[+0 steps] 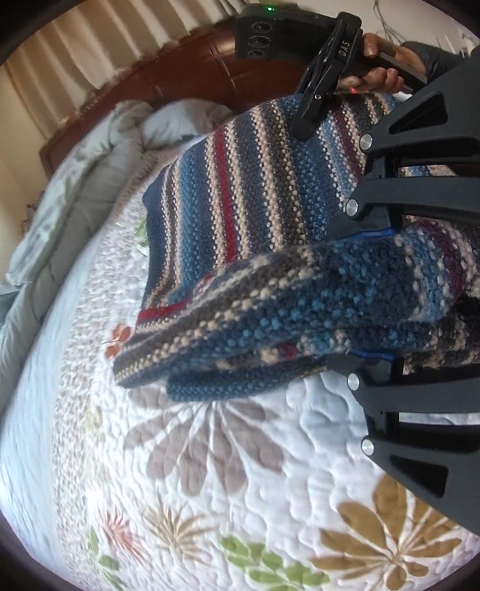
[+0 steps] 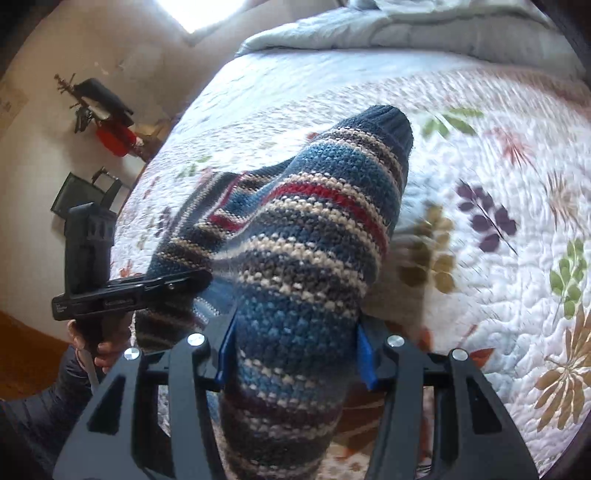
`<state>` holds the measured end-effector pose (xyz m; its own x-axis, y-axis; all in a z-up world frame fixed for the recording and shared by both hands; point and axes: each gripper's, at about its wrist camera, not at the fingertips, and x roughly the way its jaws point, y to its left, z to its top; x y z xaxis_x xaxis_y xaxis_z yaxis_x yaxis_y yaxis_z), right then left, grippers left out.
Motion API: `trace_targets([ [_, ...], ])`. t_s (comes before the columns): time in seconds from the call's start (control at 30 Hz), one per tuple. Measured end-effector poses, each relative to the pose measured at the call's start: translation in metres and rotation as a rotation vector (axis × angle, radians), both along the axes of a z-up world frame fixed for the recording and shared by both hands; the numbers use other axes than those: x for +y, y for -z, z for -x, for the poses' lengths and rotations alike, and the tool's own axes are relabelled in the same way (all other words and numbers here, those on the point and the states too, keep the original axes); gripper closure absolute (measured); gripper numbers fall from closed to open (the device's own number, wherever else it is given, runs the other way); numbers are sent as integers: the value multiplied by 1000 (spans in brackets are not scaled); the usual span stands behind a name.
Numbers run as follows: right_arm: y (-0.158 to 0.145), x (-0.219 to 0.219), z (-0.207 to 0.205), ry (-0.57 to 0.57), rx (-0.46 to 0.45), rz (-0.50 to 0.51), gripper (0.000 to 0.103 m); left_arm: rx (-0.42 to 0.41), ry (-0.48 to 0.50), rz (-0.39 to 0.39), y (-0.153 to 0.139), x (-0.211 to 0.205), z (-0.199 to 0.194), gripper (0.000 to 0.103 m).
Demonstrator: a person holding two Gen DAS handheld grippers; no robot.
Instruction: Fold small clothes
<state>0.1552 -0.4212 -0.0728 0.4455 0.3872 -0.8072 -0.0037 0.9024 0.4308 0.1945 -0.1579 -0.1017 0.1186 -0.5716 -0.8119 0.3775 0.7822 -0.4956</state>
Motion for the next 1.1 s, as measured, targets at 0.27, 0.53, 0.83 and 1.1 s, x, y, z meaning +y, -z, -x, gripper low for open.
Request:
trace_targets([
  [0.27, 56, -33, 3, 25, 59, -64, 43, -66, 25, -166, 19, -32, 15, 51],
  [0.53, 64, -37, 30, 56, 56, -81, 33, -70, 9, -180, 17, -34, 27, 41],
  [0.83, 63, -22, 77, 63, 114, 35, 31, -86, -13, -229, 14, -17, 63, 36],
  [1.1, 88, -23, 78, 123, 148, 77, 33, -112, -32, -296, 27, -25, 69, 27],
])
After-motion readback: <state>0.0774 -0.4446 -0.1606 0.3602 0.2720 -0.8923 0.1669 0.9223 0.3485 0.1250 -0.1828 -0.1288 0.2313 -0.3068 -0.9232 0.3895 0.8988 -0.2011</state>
